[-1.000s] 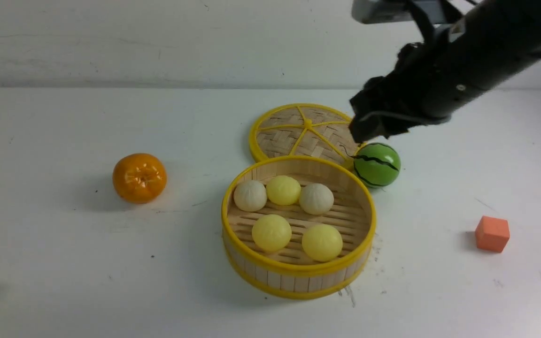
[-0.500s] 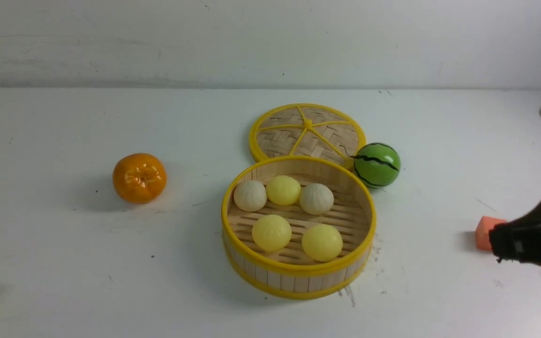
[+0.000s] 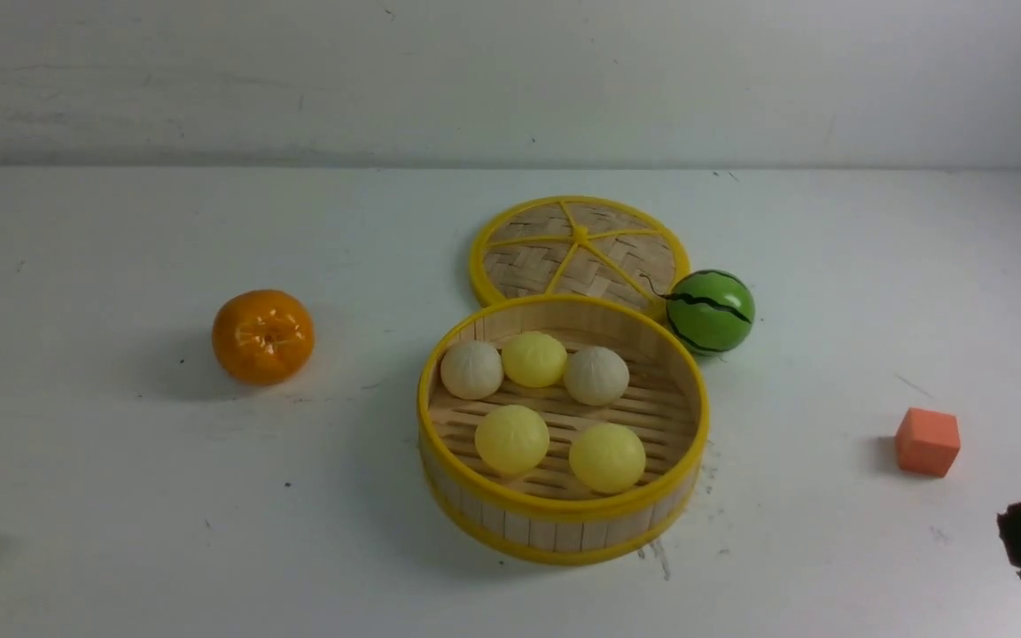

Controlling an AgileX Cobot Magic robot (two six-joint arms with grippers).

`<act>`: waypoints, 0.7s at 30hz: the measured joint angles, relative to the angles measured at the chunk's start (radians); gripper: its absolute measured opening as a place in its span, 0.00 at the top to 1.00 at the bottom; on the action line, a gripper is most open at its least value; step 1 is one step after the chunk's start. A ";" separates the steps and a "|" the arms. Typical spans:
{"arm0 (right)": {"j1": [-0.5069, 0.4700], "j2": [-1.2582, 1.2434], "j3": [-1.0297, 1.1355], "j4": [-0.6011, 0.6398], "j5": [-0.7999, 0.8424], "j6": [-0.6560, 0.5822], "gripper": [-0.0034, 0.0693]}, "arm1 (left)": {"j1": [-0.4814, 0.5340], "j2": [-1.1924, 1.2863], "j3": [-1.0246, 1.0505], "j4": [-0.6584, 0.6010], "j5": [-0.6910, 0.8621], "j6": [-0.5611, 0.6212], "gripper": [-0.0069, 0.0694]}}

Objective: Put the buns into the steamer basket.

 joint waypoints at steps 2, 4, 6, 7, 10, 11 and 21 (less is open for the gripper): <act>-0.050 -0.074 0.067 -0.012 -0.093 -0.031 0.97 | 0.000 0.000 0.000 0.000 0.000 0.000 0.73; -0.151 -0.270 0.262 -0.033 -0.253 -0.079 0.97 | 0.000 0.000 0.000 0.000 0.000 0.000 0.73; -0.193 -0.411 0.414 -0.069 -0.378 -0.098 0.97 | 0.000 0.000 0.000 0.000 0.001 0.000 0.72; -0.196 -0.426 0.431 -0.074 -0.378 -0.100 0.97 | 0.000 0.000 0.000 0.000 0.001 0.000 0.72; -0.215 -0.644 0.688 -0.183 -0.538 -0.101 0.97 | 0.000 0.000 0.000 0.000 0.001 0.000 0.72; -0.216 -0.703 0.751 -0.207 -0.564 -0.091 0.97 | 0.000 0.000 0.000 0.000 0.001 0.000 0.72; -0.224 -0.784 0.846 -0.254 -0.548 0.012 0.96 | 0.000 0.000 0.000 0.000 0.003 0.000 0.71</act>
